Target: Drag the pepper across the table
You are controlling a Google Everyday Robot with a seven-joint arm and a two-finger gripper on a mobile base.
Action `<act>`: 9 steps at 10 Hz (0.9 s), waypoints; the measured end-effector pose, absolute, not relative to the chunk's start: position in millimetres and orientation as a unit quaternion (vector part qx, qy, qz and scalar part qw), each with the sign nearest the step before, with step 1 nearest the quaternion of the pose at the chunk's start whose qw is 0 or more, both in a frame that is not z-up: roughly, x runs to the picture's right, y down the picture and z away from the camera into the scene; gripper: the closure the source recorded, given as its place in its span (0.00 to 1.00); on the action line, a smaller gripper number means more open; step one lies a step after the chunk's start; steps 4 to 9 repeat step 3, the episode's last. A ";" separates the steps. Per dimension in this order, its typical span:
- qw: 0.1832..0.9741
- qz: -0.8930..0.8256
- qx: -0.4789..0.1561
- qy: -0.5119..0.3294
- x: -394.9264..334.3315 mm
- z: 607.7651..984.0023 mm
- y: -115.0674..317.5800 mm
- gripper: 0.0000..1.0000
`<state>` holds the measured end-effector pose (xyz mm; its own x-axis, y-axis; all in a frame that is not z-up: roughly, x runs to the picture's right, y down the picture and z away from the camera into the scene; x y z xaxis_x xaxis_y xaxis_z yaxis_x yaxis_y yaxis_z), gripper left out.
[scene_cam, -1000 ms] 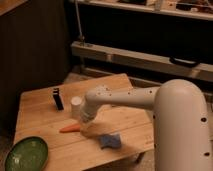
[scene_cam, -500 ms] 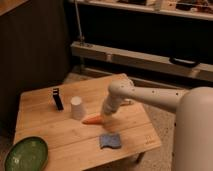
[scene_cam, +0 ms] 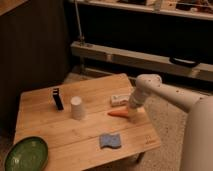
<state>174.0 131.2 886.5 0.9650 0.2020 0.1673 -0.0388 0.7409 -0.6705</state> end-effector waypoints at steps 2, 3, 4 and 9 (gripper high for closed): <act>0.923 0.091 -0.364 -0.085 233.8 897.0 133.2 1.00; 0.923 0.097 -0.366 -0.076 249.4 899.6 134.2 1.00; 0.923 0.097 -0.366 -0.076 249.4 899.6 134.2 1.00; 0.923 0.097 -0.366 -0.076 249.4 899.6 134.2 1.00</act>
